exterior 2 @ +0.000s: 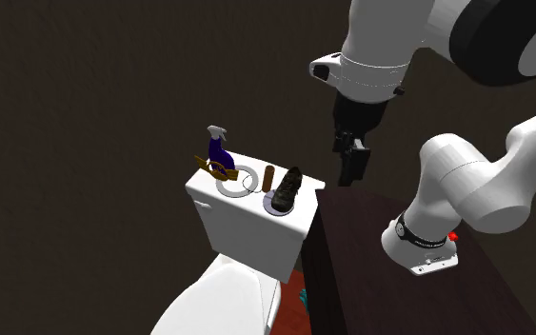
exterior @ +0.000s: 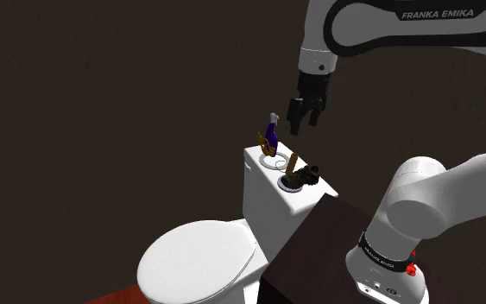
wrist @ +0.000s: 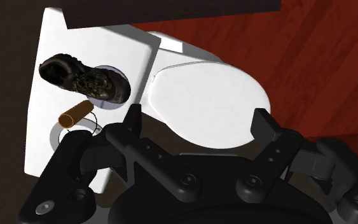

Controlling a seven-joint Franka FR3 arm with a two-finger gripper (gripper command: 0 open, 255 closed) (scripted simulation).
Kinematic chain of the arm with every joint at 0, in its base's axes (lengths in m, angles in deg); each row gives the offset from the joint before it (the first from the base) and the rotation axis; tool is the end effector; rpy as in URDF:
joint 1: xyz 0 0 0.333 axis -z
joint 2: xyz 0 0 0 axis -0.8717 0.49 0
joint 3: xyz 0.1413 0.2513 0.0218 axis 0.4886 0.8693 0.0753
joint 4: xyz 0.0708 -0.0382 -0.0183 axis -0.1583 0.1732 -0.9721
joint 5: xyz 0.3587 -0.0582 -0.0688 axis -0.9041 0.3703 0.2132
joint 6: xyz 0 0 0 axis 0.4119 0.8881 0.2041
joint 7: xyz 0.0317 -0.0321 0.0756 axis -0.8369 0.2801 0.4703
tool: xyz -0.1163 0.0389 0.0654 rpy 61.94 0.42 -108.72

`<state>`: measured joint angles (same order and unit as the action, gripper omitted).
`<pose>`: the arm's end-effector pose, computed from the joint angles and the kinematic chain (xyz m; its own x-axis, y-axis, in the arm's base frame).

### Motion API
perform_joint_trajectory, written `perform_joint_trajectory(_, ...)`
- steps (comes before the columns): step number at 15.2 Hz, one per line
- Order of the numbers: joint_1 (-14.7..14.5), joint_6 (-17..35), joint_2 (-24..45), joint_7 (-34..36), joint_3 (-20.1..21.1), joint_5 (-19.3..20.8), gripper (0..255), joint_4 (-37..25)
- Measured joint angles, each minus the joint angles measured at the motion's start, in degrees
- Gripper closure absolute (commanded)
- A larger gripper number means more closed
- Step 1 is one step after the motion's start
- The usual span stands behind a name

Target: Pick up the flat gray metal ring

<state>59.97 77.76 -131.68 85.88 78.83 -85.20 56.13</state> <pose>0.3019 0.0171 0.5096 0.9925 -0.1221 -0.0057 -0.1221 -0.9925 -0.0037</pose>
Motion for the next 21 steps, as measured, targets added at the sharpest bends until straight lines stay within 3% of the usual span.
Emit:
perform_joint_trajectory(3, 0.49, 1.82, 0.90, -1.49, -1.23, 0.90, 0, 0.96)
perform_joint_trajectory(12, 3.46, 15.23, 10.73, -10.82, -9.00, 5.84, 0, 4.39)
perform_joint_trajectory(21, 5.12, 29.51, 27.13, -20.73, -16.81, 7.28, 0, 1.77)
